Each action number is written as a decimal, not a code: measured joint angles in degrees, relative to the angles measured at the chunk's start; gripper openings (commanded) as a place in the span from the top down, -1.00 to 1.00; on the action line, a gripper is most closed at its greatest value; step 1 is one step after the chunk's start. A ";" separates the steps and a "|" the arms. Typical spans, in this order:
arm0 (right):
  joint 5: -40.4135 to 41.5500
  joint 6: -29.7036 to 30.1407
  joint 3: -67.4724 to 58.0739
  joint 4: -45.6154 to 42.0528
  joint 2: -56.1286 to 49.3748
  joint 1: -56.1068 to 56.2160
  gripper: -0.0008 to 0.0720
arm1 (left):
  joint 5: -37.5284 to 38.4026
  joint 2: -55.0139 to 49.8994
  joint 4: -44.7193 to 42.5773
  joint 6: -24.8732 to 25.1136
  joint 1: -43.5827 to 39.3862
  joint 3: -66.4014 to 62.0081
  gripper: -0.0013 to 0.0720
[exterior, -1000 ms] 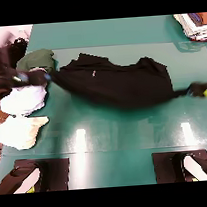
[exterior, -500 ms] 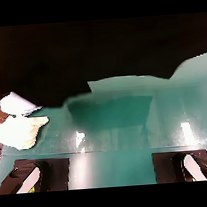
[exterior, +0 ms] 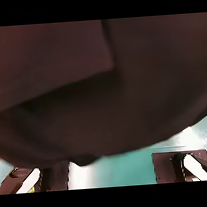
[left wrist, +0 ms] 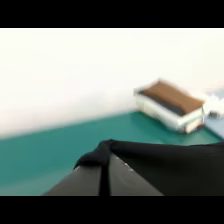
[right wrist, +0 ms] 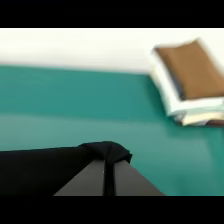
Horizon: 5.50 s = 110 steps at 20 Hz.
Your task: Fold the shirts.
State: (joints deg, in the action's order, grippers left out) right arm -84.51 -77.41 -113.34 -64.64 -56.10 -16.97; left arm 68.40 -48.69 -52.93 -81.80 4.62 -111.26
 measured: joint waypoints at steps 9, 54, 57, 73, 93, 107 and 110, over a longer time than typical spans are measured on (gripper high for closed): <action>-2.47 -0.15 16.13 -6.78 -23.39 10.91 0.94 | -3.28 -18.38 0.39 3.13 0.02 32.41 0.90; 9.42 0.57 54.90 -5.81 -9.38 6.69 -0.27 | -1.07 -3.54 -7.78 -3.19 -2.12 85.13 -0.21; 9.46 0.57 55.10 -5.55 -9.09 7.80 -0.27 | -4.50 -2.97 -4.02 -3.26 -2.19 87.45 -0.21; 5.11 3.74 78.51 -5.33 -3.89 -13.77 -0.24 | -6.43 -2.78 0.52 -0.37 -2.23 81.88 0.90; -0.46 5.09 73.44 -11.63 2.91 -2.51 0.94 | 12.22 14.93 -3.21 -5.62 -2.27 81.11 0.91; 3.63 1.03 57.77 -8.07 -8.20 4.98 0.94 | -0.57 -9.18 -1.11 -1.31 -2.27 58.80 0.90; 5.29 0.59 49.55 -4.96 -16.11 5.46 0.94 | -6.34 -18.34 -1.03 -0.37 -2.27 54.12 0.90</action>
State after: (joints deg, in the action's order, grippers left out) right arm -79.22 -76.82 -63.79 -69.60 -72.20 -11.51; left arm 62.06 -67.02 -53.95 -82.17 2.35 -57.14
